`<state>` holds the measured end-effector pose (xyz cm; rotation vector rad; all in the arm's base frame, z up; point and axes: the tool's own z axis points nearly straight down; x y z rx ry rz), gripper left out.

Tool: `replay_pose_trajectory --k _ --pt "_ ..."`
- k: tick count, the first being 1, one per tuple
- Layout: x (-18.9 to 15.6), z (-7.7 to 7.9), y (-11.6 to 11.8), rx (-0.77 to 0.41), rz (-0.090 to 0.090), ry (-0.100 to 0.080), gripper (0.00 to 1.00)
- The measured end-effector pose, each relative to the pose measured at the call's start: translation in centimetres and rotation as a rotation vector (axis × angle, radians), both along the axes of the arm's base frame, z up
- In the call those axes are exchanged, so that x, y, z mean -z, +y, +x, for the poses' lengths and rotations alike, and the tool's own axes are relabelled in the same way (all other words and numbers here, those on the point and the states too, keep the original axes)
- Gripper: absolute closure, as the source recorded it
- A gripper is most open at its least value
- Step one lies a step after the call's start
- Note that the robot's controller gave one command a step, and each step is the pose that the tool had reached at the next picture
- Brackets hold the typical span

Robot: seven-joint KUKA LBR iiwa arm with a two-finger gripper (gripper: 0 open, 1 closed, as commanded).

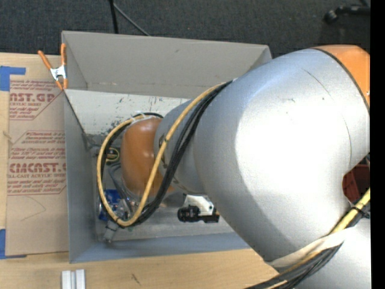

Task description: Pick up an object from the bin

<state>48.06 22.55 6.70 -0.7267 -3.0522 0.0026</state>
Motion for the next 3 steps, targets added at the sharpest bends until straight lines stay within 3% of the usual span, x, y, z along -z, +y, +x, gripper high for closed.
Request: replay_pose_trajectory --k 1,2,3 --pt "0.1 0.0 0.0 -0.001 0.0 0.001 0.0" --pt "0.0 0.0 0.1 -0.001 0.001 0.0 1.0" --pt "-6.0 0.1 0.2 -0.003 0.003 -0.008 1.0"
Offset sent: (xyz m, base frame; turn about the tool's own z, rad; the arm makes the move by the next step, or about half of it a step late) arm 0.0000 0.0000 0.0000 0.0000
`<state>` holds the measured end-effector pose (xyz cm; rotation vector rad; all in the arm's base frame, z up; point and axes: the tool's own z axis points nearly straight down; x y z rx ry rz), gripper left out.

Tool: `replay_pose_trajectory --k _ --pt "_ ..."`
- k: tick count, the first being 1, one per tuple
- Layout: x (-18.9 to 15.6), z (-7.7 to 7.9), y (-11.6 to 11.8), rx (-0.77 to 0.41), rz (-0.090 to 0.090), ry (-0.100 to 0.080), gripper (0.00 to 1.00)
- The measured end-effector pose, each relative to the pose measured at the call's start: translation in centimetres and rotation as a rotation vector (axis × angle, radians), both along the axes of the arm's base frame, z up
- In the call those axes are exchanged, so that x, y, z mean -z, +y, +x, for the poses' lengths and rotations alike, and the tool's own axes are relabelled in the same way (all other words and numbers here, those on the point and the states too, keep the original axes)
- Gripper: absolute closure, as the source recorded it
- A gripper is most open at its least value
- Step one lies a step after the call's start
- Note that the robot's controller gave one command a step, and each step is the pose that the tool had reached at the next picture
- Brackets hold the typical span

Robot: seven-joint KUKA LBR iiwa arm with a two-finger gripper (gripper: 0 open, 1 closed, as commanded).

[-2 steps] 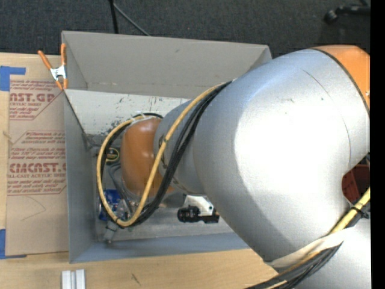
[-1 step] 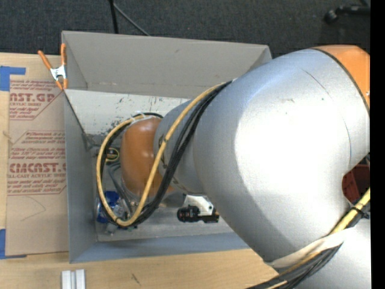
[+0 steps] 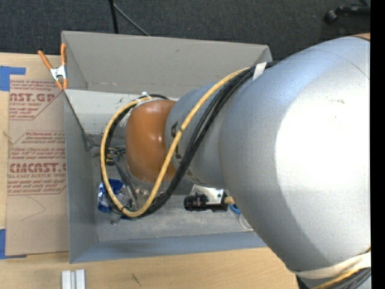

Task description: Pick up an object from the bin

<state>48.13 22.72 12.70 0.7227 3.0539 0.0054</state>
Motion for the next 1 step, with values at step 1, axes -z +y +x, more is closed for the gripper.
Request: replay_pose_trajectory --k 1 --pt "-5.72 0.09 0.09 -0.002 0.0 -0.001 1.0"
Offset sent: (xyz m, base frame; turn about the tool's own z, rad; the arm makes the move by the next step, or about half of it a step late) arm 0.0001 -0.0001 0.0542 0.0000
